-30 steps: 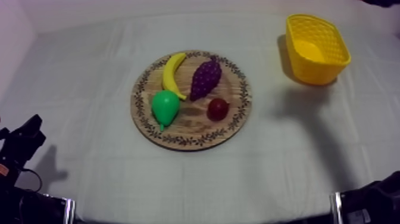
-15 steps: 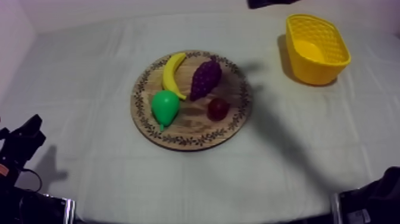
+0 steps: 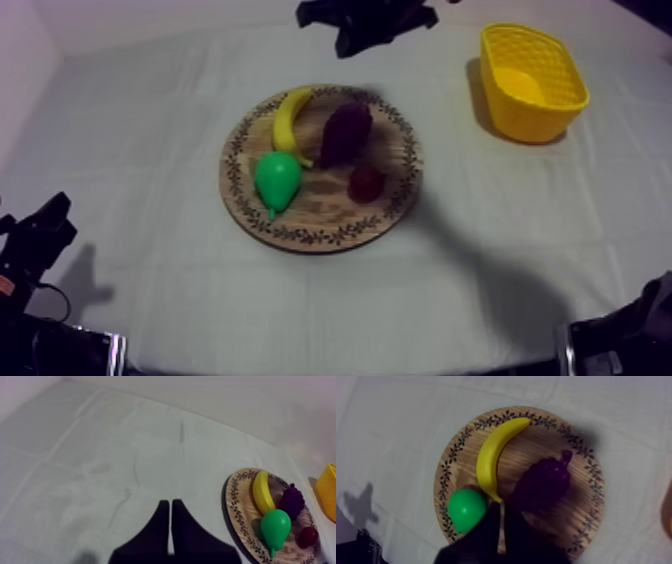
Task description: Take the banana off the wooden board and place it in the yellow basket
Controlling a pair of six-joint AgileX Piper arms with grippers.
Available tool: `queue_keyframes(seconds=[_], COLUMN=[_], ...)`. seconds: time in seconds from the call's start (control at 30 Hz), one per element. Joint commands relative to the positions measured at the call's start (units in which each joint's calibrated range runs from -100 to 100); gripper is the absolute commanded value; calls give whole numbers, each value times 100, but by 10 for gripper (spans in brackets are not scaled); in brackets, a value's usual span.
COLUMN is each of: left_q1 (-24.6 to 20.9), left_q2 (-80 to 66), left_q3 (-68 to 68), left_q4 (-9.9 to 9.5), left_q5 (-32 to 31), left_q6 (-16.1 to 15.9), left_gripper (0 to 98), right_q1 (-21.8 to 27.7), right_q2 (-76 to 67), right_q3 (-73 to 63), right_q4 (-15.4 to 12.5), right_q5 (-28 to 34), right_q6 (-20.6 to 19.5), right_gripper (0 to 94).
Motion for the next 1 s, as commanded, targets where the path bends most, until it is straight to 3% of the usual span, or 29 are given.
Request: queue_keyframes(seconds=[0.0,0.17,0.27,0.37,0.53,0.63,0.77,0.97], left_q1=[-2,-2,-2,-2,-2,-2,-2,-2], left_q2=[-1,-1,-1,-1,-1,-1,-1,-1], left_q3=[1,1,1,1,1,1,1,1], left_q4=[-2,-2,-2,-2,-2,-2,-2,-2], left_q5=[-5,-5,-5,-5,-5,-5,-5,-5], left_q6=[0,0,0,-1,0,0,0,-1], left_gripper=[1,1,1,1,1,1,1,1], right_q1=[-83,-240,-265,-277,-306,-311,-288,-205], right_q2=[260,596,674,704,756,865,1073,1349], right_q3=[-129,-292,-262,-228,-126,-226,-542,-1000], right_q4=[37,166,137,93,16,-8,-24,-119], right_q5=[8,-73,-258,-428,-606,-529,-303,-134], right_q6=[-50,-225,-263,-289,-415,-444,-429,-351], right_gripper=[26,75,159,313,669,815,893,914])
